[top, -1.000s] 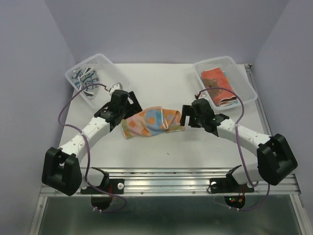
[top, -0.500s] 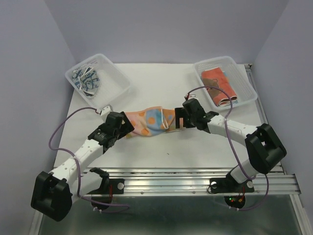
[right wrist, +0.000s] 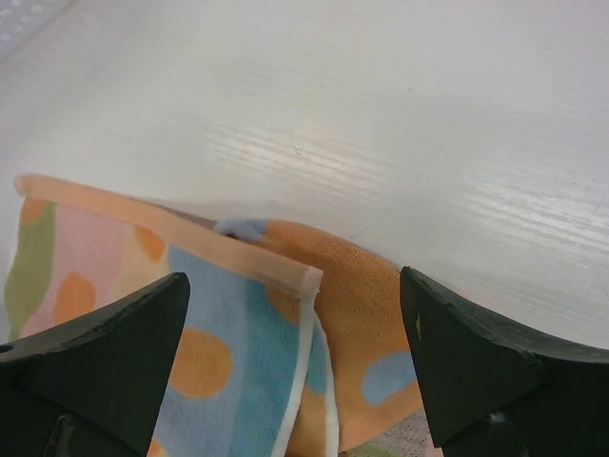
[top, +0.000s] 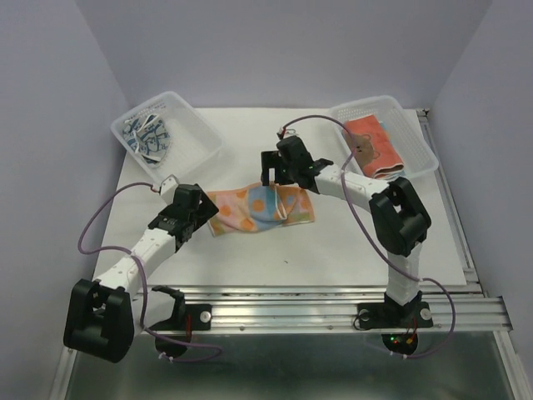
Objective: Fold and stack the towels
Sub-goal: Flatten out the crumpled towel
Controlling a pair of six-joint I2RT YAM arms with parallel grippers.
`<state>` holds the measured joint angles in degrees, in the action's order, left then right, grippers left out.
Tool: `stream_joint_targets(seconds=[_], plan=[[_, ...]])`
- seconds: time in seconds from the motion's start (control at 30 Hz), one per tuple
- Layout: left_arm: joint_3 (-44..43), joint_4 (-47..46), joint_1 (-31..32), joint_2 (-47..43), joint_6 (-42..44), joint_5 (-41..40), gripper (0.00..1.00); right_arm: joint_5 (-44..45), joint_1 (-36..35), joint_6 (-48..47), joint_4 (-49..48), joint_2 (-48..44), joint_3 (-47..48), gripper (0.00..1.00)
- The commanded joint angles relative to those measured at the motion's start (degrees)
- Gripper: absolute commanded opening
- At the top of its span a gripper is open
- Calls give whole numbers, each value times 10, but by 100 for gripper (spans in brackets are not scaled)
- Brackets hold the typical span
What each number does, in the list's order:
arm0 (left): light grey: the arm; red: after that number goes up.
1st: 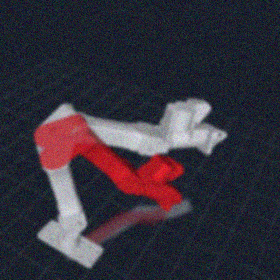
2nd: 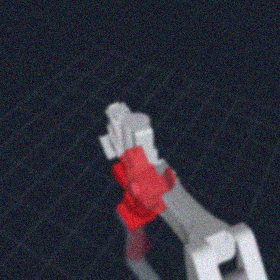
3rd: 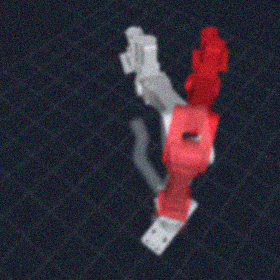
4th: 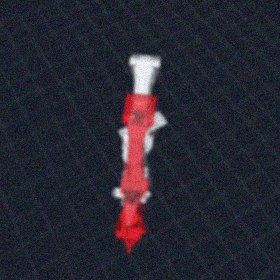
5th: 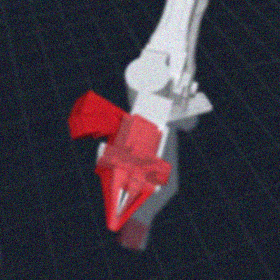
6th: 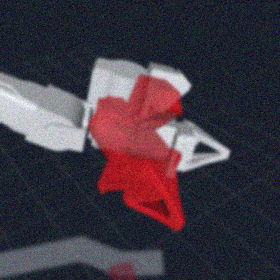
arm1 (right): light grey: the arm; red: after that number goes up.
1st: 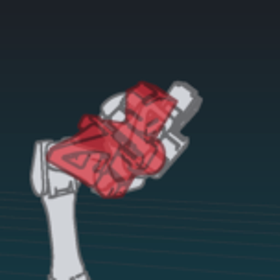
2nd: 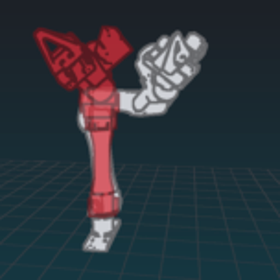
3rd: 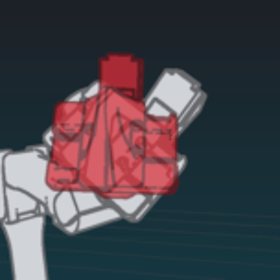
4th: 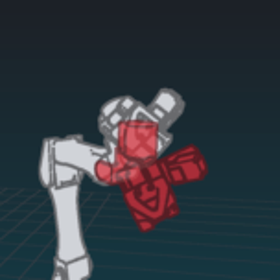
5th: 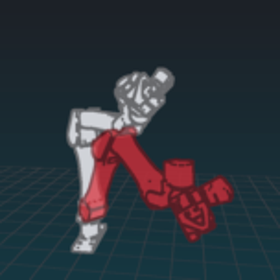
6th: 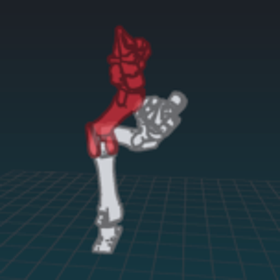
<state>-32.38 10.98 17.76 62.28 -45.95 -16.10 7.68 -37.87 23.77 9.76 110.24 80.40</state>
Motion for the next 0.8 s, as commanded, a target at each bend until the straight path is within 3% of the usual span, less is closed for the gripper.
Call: stream_joint_targets(seconds=[0.0,0.03,0.2,0.37,0.47,0.67,0.77], plan=[[-13,-24,-12,-12,11,-9,99,35,-2,25,15,46,76,92],[-9,-25,-17,-14,12,-8,99,33,-2,27,15,52,79,86],[-3,-28,-30,-15,18,-3,99,8,-2,39,28,77,90,77],[2,-37,-33,-11,31,5,99,-26,-2,28,-3,77,74,41],[4,-40,-33,-4,34,7,99,-52,-3,26,-2,80,74,30],[6,-40,-33,-2,37,12,99,-50,-2,43,7,78,69,38],[7,-40,-33,-3,37,13,99,-59,-2,48,1,77,62,35]])
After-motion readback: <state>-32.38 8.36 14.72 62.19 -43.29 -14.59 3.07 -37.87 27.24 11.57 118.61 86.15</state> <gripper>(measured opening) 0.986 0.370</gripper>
